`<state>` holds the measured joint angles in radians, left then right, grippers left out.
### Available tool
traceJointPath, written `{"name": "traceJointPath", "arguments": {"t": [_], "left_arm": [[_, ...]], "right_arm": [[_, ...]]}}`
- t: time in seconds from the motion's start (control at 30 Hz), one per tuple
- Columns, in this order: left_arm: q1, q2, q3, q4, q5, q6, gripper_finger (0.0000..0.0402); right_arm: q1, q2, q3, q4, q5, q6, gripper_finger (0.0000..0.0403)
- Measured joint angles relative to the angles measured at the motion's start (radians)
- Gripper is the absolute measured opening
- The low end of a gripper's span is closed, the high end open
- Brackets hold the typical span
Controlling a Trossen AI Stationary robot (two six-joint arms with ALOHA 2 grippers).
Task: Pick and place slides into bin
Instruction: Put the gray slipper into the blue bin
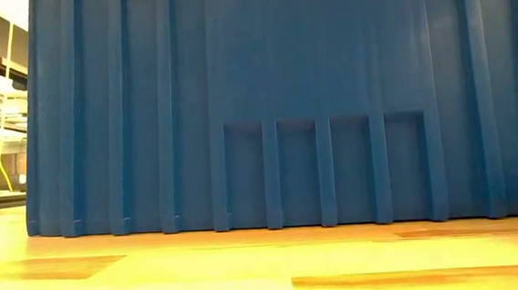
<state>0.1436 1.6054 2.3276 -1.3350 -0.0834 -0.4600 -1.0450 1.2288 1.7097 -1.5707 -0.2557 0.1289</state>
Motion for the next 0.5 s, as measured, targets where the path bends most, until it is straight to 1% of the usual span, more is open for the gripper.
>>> {"name": "traceJointPath", "arguments": {"t": [0.07,0.13,0.3,0.5], "left_arm": [[0.0,0.0,0.0,0.0,0.0,0.008,0.0092],[0.0,0.0,0.0,0.0,0.003,0.008,0.0092],[0.0,0.0,0.0,-0.001,0.025,0.01,0.0092],[0.0,0.0,0.0,-0.002,0.057,0.01,0.0092]], "right_arm": [[-0.027,-0.02,-0.098,0.0,-0.069,-0.017,0.0184],[-0.039,-0.042,-0.191,-0.001,-0.11,-0.027,0.0184],[-0.042,-0.063,-0.373,0.0,-0.103,-0.084,0.0184],[-0.042,-0.063,-0.51,0.0,-0.094,-0.179,0.0186]]}}
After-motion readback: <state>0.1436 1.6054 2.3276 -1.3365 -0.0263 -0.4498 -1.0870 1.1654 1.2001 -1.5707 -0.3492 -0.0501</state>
